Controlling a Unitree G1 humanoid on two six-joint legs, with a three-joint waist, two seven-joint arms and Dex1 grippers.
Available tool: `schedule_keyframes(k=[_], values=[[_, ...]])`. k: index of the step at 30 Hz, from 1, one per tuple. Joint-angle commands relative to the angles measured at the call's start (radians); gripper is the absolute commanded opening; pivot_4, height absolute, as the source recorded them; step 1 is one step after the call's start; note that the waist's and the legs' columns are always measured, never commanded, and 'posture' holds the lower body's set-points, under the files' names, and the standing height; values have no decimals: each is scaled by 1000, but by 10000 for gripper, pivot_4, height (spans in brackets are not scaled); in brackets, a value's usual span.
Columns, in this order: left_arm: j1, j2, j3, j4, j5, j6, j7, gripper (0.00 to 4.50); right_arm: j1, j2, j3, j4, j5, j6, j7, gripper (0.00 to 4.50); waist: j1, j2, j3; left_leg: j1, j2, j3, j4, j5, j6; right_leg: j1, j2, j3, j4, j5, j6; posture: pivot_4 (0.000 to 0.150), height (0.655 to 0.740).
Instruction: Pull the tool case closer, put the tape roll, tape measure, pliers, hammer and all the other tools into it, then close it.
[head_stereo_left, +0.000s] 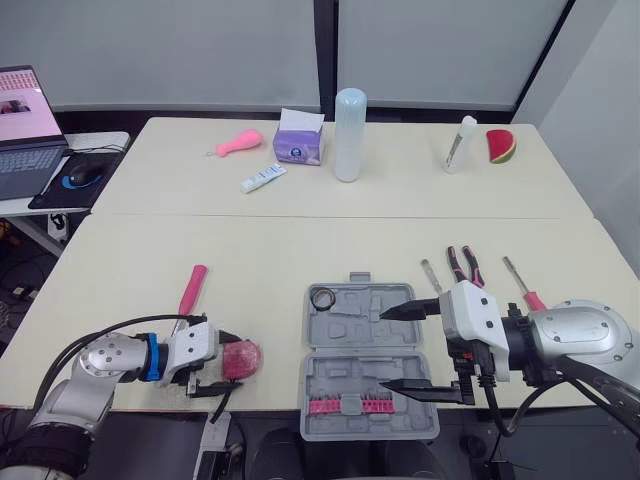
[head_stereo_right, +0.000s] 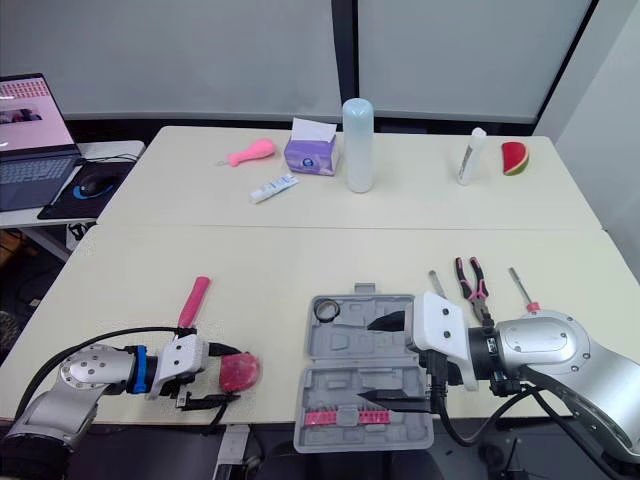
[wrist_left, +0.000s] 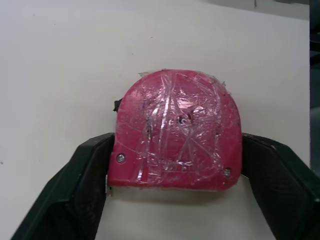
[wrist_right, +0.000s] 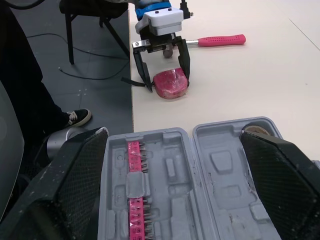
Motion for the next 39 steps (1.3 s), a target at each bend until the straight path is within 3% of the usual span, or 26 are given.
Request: schedule_keyframes(k=[1,7,12,16,19,21,25,33,39], values=[[18,-2,-19,25,15,-15,-6,32064,5,-13,-24,-34,1,-8,-1,45000,0,0,0,0,0,0,0,0,0,0,0,0,0,0,0,1500,7075],[18,26,26,-98,-65,18,-39,32064,47,-25,-74,-41,7,-4,-20,45000,0,0,0,0,0,0,0,0,0,0,0,0,0,0,0,1500,7075],[-41,31,27,-322,-140,131,-48,32064,205,-44,-199,-55,42,38,-60,45000,12,-1,0,-2,0,-1,2,0,0,0,0,-1,0,0,0,1500,7075],[-108,16,-18,-456,-163,243,-44,32064,266,12,-245,-63,153,125,-177,45000,8,-1,0,-1,0,-1,2,0,0,2,1,0,0,0,0,1500,7075],[-170,-9,-60,-515,-153,294,-37,32064,232,100,-214,-41,324,212,-354,45000,0,-1,0,-1,1,-1,2,0,0,2,4,1,0,0,0,1500,7075],[-222,-40,-99,-547,-135,331,-20,32064,187,233,-130,48,493,274,-566,45000,-3,-3,-1,-1,2,-1,3,0,0,3,7,3,0,0,0,1500,7075],[-252,-67,-132,-582,-115,378,5,32064,109,384,-45,194,659,325,-830,45000,-4,-2,-1,-2,2,-1,4,0,-1,1,10,7,1,0,0,1500,7075],[-240,-74,-144,-613,-101,373,18,32064,-5,473,35,356,903,303,-1008,45000,-3,-2,-1,-3,3,-1,4,0,0,-1,8,8,1,0,0,1500,7075],[-239,-99,-143,-614,-97,348,35,32064,-65,500,76,446,971,296,-1040,45000,-2,-2,-1,-3,3,-1,4,0,0,-1,8,8,1,0,0,1500,7075]])
